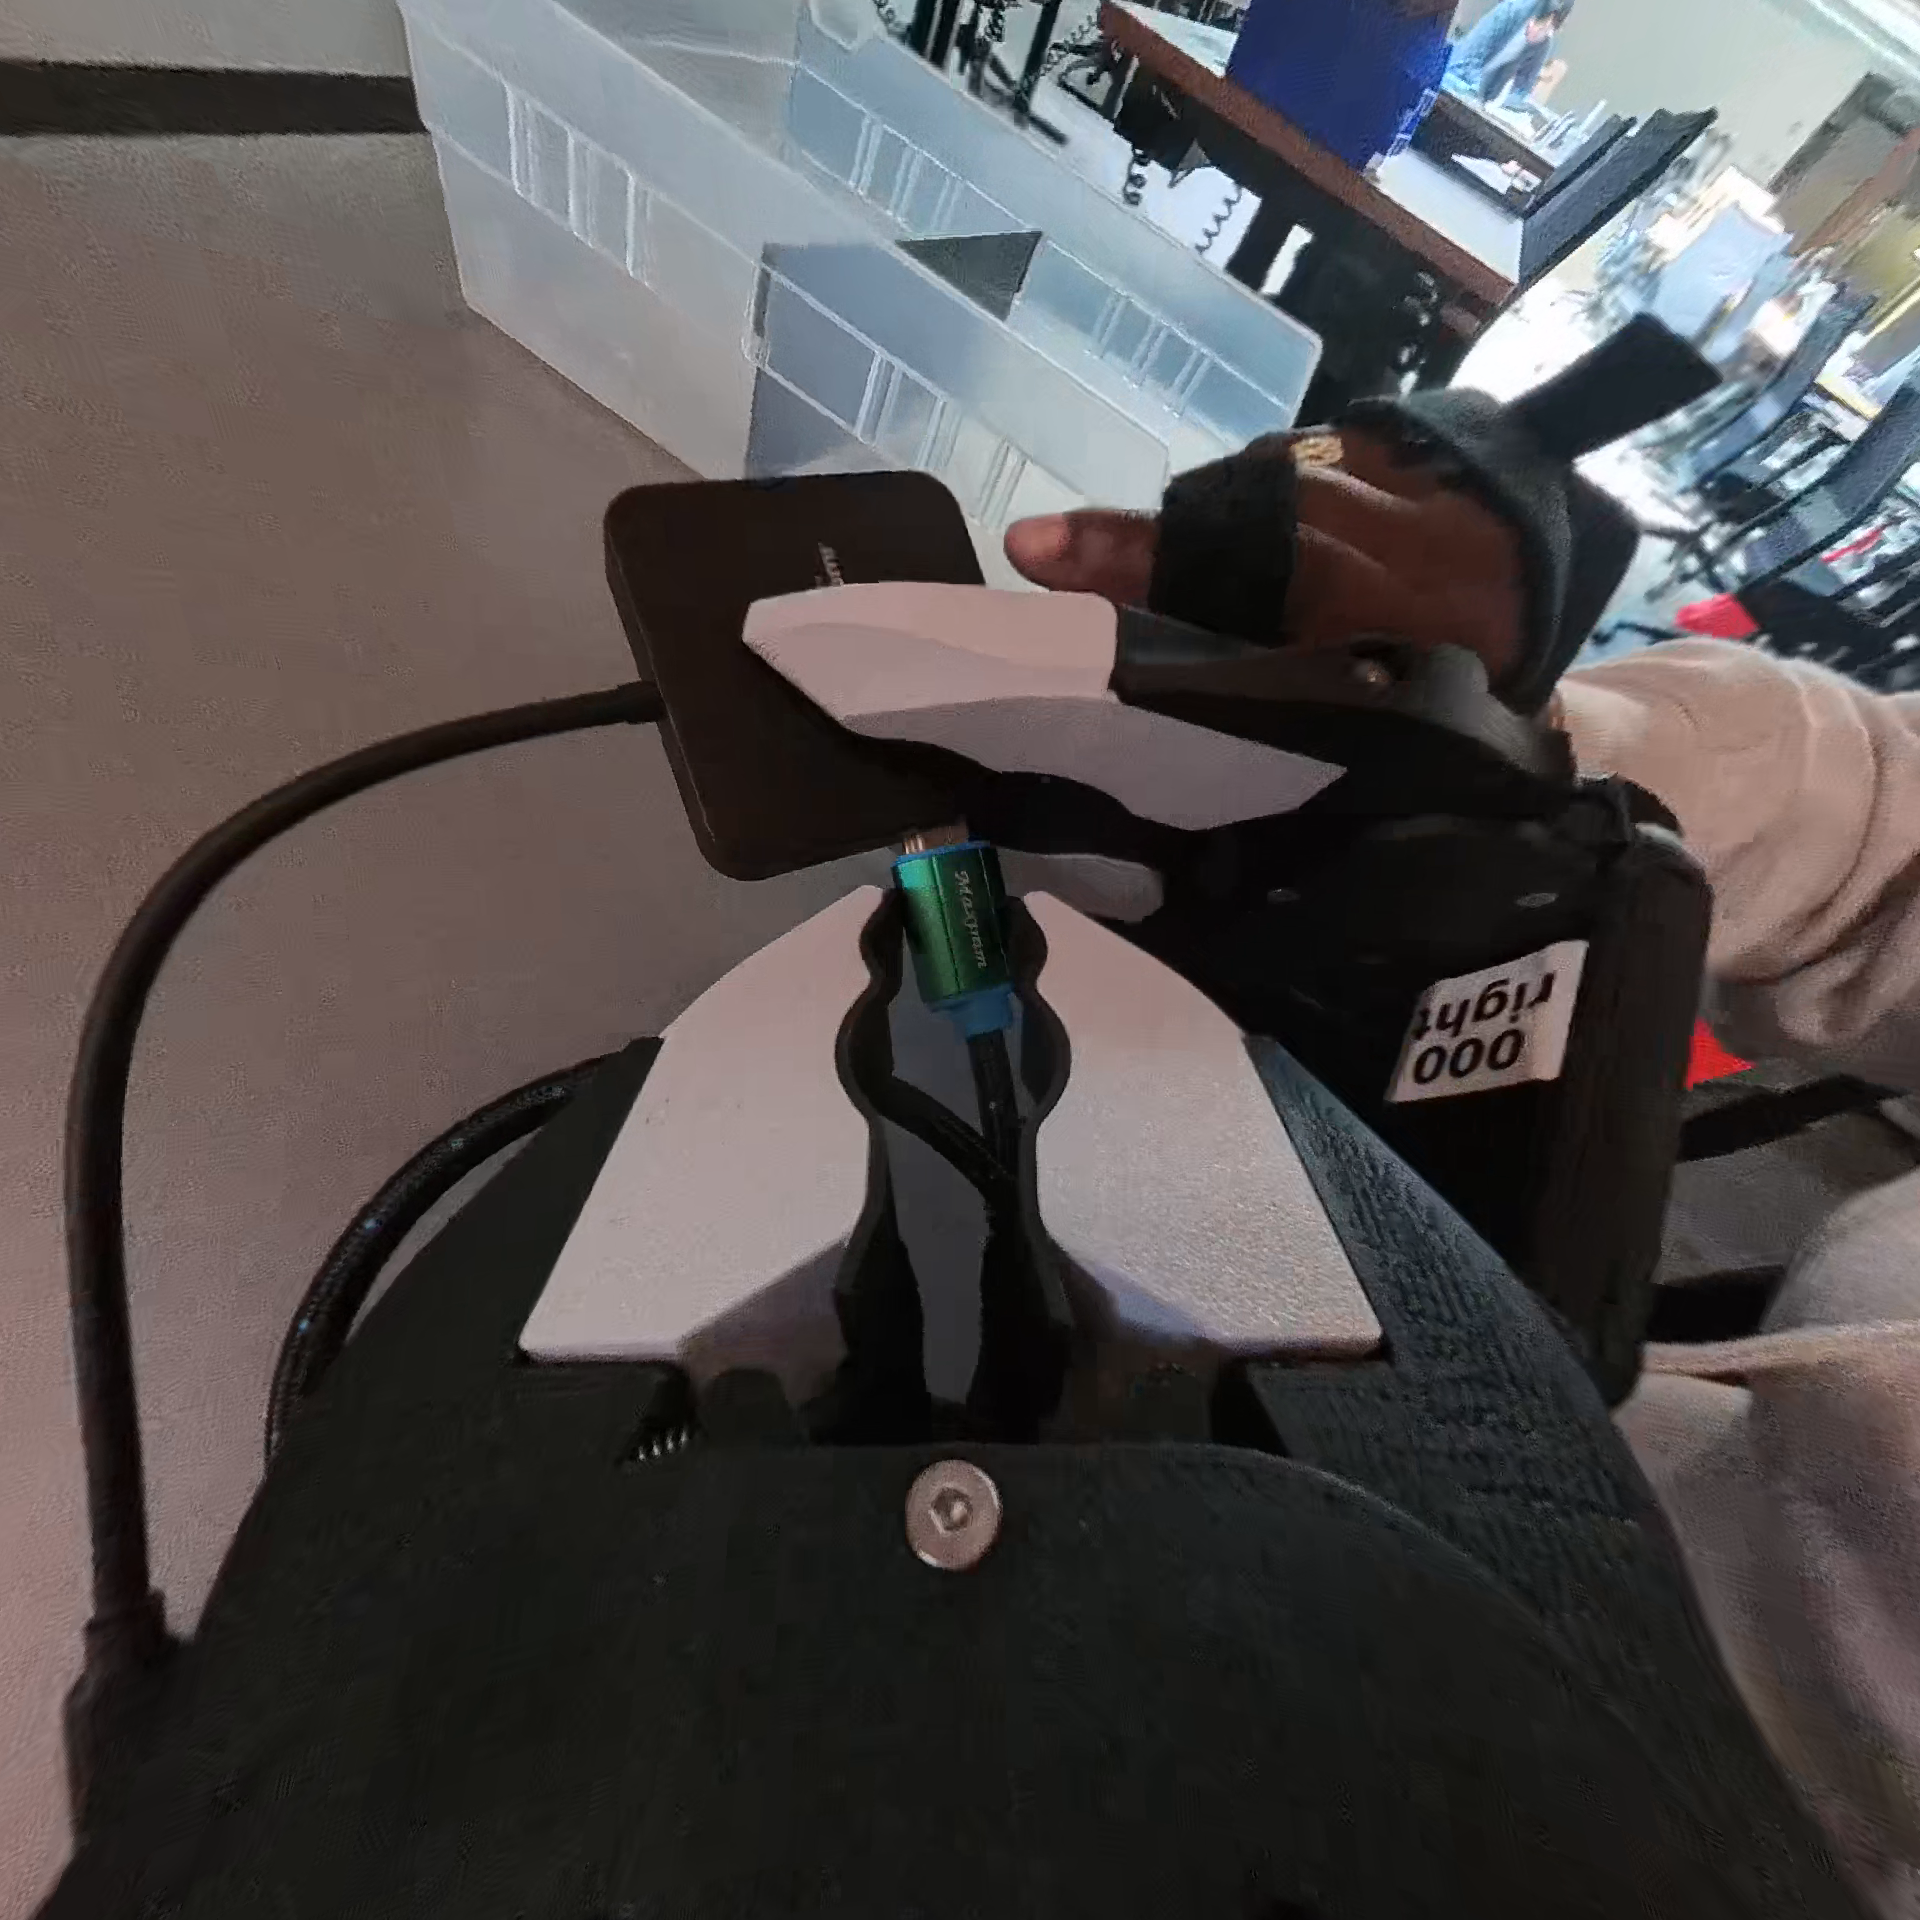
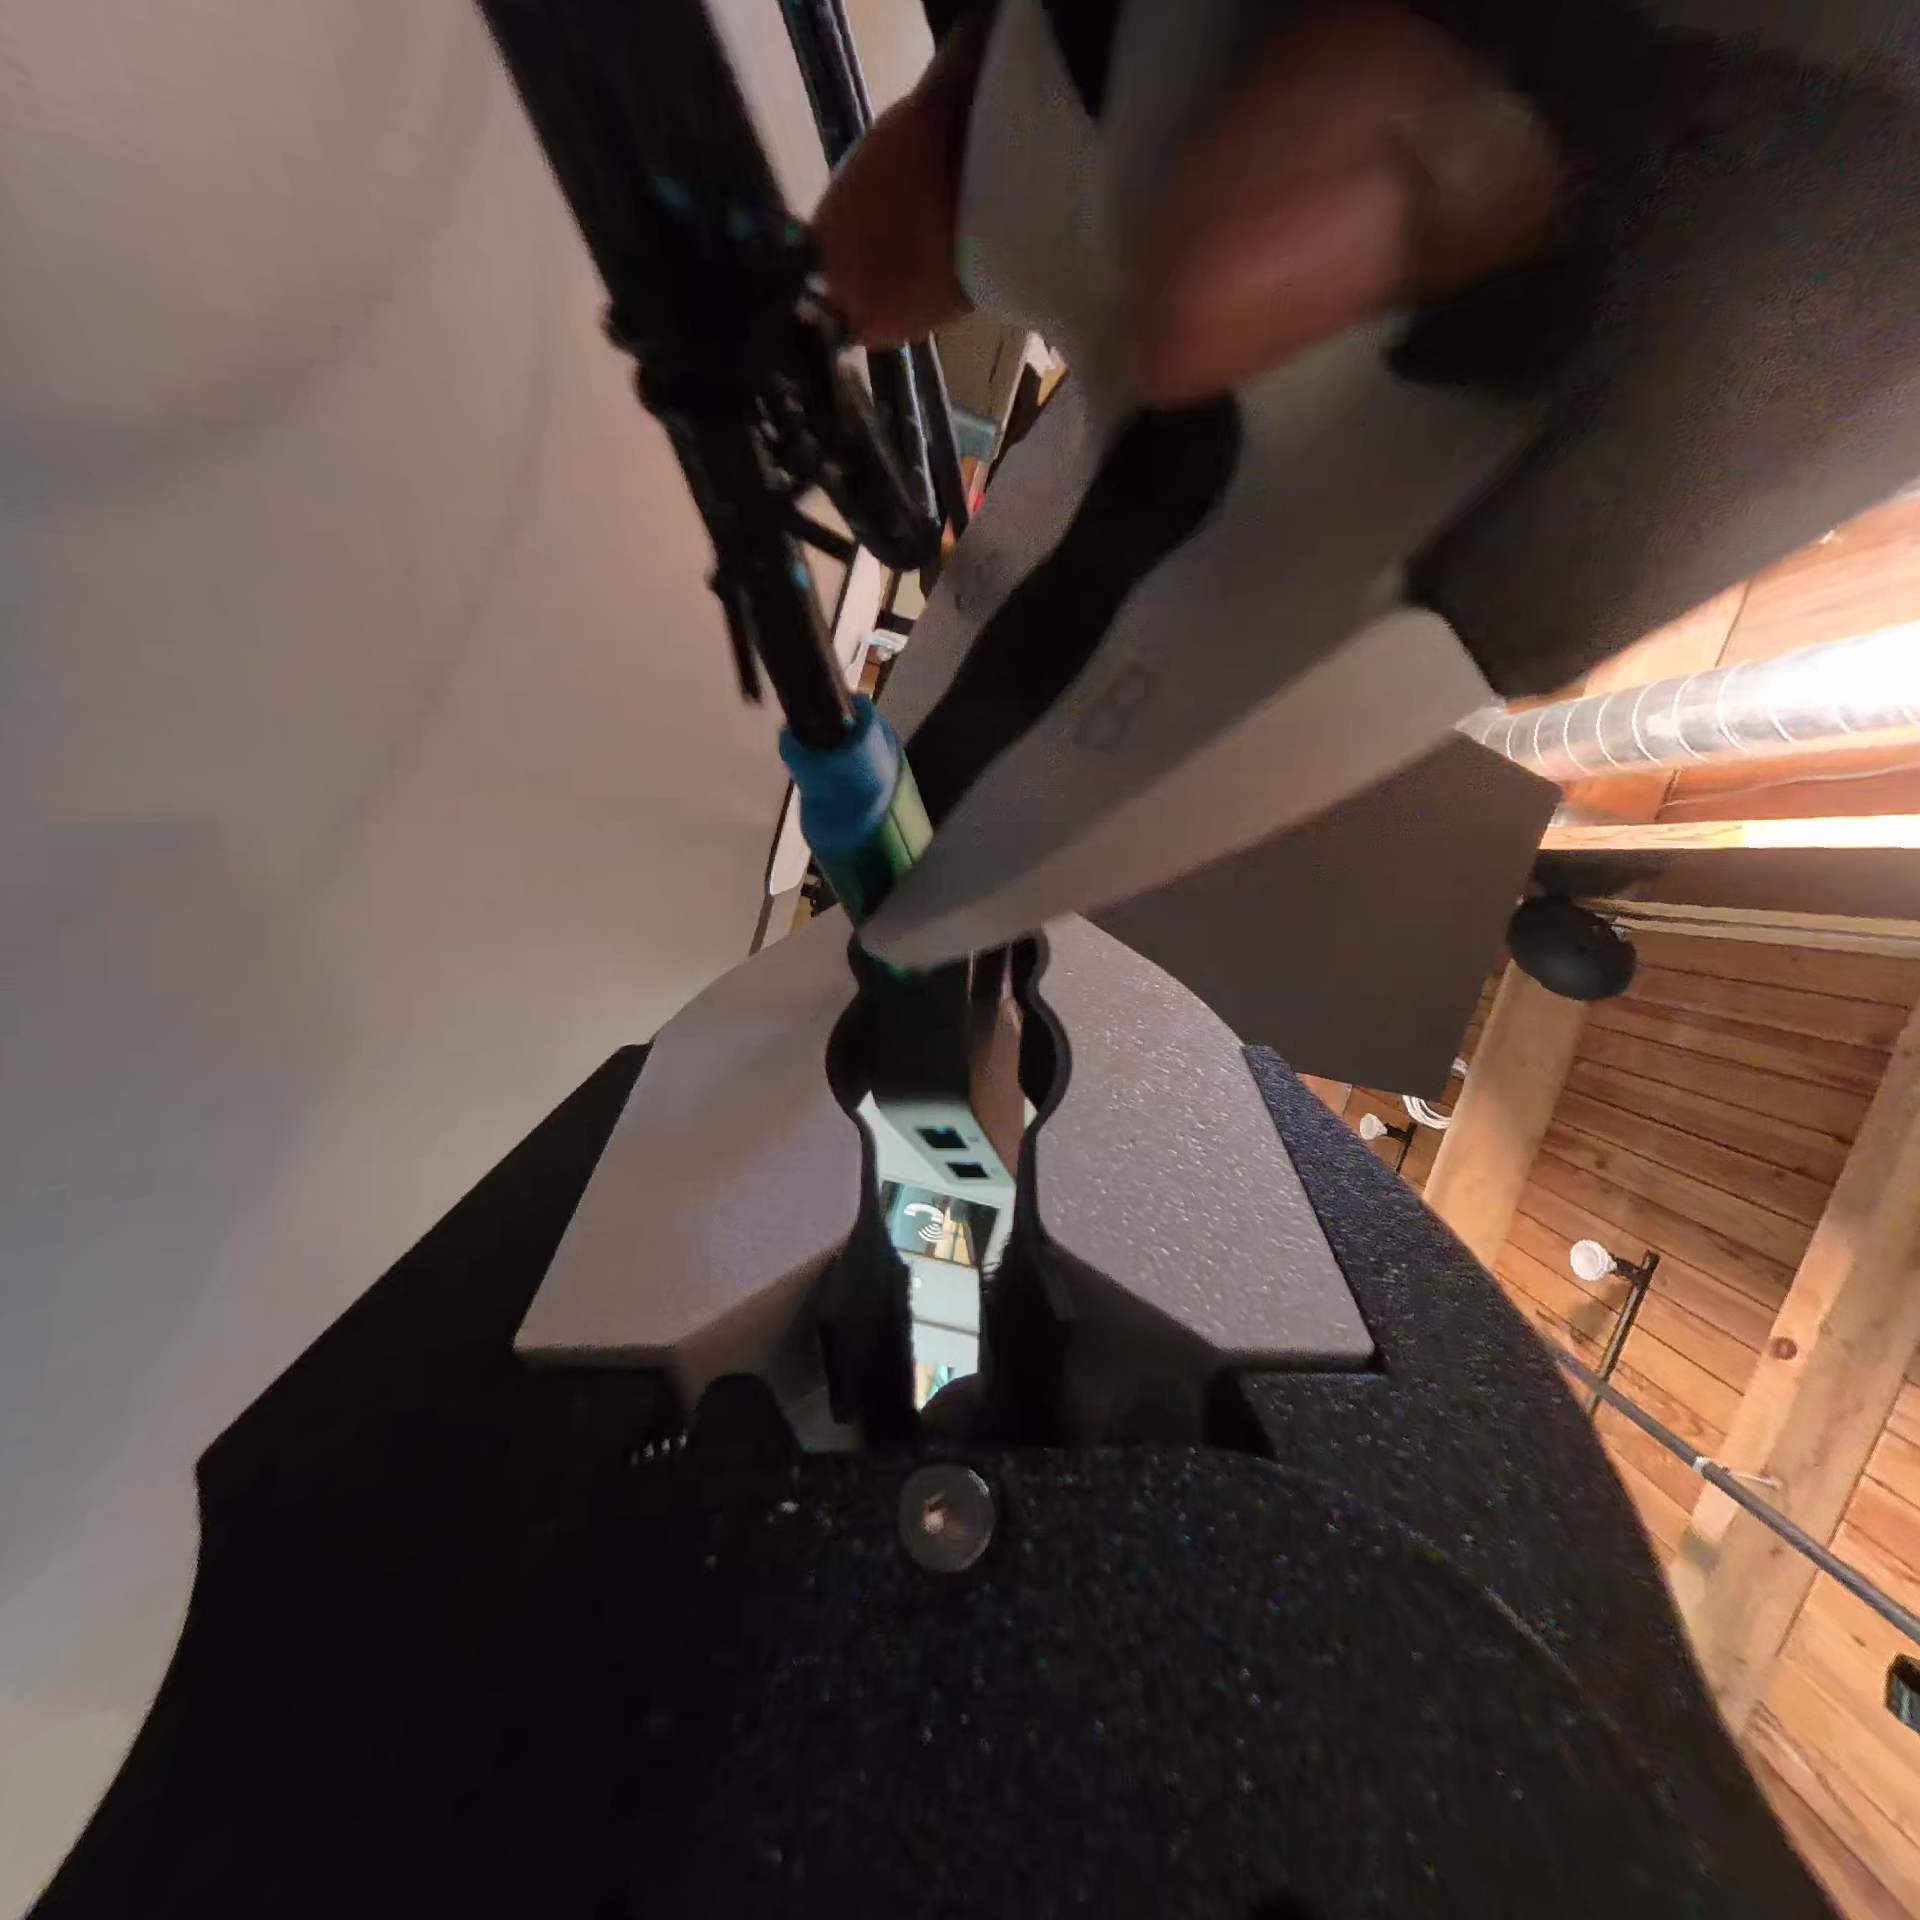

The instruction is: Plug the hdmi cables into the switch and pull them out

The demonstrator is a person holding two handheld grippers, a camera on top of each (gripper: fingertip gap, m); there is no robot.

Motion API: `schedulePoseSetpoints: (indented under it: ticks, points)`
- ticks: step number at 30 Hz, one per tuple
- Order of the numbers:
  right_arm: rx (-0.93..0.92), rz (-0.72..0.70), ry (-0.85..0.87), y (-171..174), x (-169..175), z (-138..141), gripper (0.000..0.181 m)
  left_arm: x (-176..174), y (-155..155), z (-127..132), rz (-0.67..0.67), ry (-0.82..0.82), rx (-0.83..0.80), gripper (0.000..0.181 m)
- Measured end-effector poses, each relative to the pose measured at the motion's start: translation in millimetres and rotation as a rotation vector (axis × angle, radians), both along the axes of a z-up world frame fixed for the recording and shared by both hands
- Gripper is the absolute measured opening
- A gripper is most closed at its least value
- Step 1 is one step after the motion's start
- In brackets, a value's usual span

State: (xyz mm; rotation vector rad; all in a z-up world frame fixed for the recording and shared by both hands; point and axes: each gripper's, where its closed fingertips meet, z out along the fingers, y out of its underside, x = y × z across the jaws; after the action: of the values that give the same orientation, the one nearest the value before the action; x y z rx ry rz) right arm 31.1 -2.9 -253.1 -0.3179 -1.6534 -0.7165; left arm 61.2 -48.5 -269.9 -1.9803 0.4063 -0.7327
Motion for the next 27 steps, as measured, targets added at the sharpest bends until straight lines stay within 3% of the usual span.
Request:
schedulePoseSetpoints:
  ticks: [4, 7, 11, 14, 20, 23, 27]
  points:
    - [-0.071, 0.033, 0.071, 2.7, 7.6, 16.4, 0.042, -12.6, 2.2, 13.3, 0.063, 0.110, 0.188, 0.019]
    - [-0.287, 0.065, 0.145, 3.0, 15.6, 25.2, 0.053, -22.3, 4.4, 21.4, 0.125, 0.200, 0.313, 0.019]
    - [-0.951, 0.180, 0.301, -14.2, 20.6, 29.8, 0.090, -26.7, 3.0, 37.7, 0.161, 0.180, 0.424, 0.019]
    - [-1.438, 0.273, 0.462, -24.5, 19.9, 50.2, 0.109, -31.7, 2.2, 50.5, 0.182, 0.171, 0.496, 0.019]
    - [-2.071, 0.468, 0.765, -13.7, 7.1, 84.9, 0.083, -32.3, 2.8, 48.2, 0.188, 0.214, 0.527, 0.019]
    - [-2.169, 0.439, 0.815, -0.8, -2.7, 80.7, 0.072, -30.0, 2.5, 45.2, 0.185, 0.241, 0.542, 0.019]
    - [-2.237, 0.413, 0.804, 6.0, -6.7, 79.7, 0.072, -28.2, 5.2, 40.8, 0.183, 0.258, 0.542, 0.019]
